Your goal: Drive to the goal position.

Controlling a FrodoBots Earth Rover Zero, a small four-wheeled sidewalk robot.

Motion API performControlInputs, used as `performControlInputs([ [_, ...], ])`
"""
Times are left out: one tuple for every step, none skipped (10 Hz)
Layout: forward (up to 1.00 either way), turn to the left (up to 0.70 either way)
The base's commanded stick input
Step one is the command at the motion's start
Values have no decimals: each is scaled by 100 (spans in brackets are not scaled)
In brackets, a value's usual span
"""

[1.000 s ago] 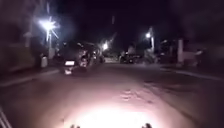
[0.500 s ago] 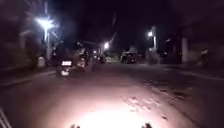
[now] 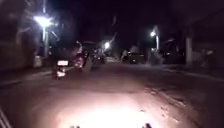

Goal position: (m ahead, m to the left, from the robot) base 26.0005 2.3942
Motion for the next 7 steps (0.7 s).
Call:
performControlInputs([
  [85, 0],
  [85, 0],
  [85, 0],
  [85, 0],
  [85, 0],
  [85, 0],
  [85, 0],
])
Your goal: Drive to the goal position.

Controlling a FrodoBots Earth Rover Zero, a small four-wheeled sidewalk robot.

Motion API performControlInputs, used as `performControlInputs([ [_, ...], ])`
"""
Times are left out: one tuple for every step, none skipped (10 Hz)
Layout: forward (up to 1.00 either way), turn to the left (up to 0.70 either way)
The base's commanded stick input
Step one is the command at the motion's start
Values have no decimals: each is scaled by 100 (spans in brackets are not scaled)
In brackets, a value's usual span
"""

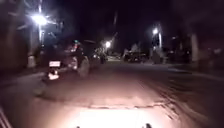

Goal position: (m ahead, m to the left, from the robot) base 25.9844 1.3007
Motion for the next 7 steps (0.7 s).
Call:
performControlInputs([
  [85, 0],
  [85, 0],
  [85, 0],
  [85, 0],
  [85, 0],
  [85, 0],
  [85, 0],
])
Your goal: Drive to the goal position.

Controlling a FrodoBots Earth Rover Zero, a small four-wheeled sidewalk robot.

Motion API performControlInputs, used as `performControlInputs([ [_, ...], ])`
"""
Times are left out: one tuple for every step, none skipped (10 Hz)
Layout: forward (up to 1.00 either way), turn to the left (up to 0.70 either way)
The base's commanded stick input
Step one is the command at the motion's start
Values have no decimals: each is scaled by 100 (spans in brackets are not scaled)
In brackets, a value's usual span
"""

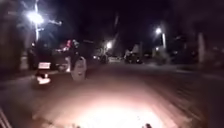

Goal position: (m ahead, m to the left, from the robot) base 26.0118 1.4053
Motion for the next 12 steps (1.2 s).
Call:
performControlInputs([
  [85, 0],
  [85, 0],
  [85, 0],
  [85, -33],
  [85, -5],
  [85, 0],
  [85, 0],
  [85, 0],
  [85, 0],
  [85, 0],
  [85, 0],
  [85, 0],
])
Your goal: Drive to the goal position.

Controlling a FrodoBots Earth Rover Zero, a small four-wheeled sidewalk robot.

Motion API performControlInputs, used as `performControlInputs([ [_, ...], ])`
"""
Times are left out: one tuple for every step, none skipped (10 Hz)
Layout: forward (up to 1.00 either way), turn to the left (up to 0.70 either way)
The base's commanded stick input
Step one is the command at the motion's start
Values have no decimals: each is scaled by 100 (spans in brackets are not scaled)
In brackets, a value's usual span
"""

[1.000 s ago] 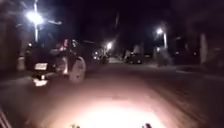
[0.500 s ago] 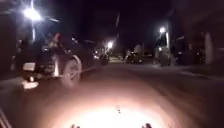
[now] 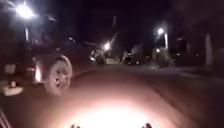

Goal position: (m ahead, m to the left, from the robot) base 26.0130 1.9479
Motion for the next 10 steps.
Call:
performControlInputs([
  [85, 0],
  [85, 0],
  [85, 0],
  [85, 0],
  [85, 0],
  [85, 0],
  [85, -12],
  [85, -28],
  [85, -19],
  [85, 0],
])
